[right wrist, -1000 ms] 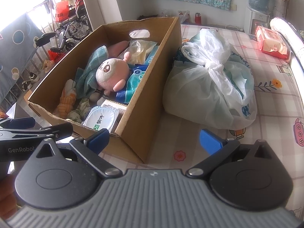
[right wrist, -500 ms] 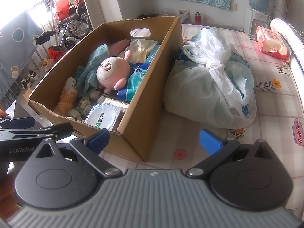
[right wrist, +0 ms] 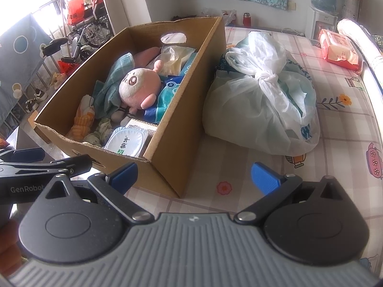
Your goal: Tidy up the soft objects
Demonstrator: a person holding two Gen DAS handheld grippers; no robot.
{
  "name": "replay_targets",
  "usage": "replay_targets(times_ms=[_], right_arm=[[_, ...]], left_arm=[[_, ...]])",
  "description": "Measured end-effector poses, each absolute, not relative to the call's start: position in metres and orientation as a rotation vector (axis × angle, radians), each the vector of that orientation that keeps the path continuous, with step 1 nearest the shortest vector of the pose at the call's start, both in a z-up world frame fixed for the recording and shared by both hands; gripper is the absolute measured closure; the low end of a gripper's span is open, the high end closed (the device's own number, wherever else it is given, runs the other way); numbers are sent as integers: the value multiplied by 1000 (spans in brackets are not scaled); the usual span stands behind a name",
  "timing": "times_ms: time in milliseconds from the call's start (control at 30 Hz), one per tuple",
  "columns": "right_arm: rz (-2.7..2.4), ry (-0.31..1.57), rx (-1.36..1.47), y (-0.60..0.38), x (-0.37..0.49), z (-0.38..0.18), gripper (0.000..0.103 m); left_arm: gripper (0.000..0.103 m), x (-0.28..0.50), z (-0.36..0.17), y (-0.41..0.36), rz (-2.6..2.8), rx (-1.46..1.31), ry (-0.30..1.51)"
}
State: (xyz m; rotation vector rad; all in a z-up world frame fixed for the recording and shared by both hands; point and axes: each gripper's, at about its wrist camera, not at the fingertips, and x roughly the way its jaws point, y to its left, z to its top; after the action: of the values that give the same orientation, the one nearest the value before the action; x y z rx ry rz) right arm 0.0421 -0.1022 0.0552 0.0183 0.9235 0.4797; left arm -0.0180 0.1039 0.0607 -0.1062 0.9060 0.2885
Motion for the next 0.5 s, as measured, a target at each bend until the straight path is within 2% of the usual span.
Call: replay_targets(times_ms=[500], right_arm=[[486, 933, 26, -102, 42, 54, 1]], left_arm=[[2, -18, 61, 104, 289, -107, 906]])
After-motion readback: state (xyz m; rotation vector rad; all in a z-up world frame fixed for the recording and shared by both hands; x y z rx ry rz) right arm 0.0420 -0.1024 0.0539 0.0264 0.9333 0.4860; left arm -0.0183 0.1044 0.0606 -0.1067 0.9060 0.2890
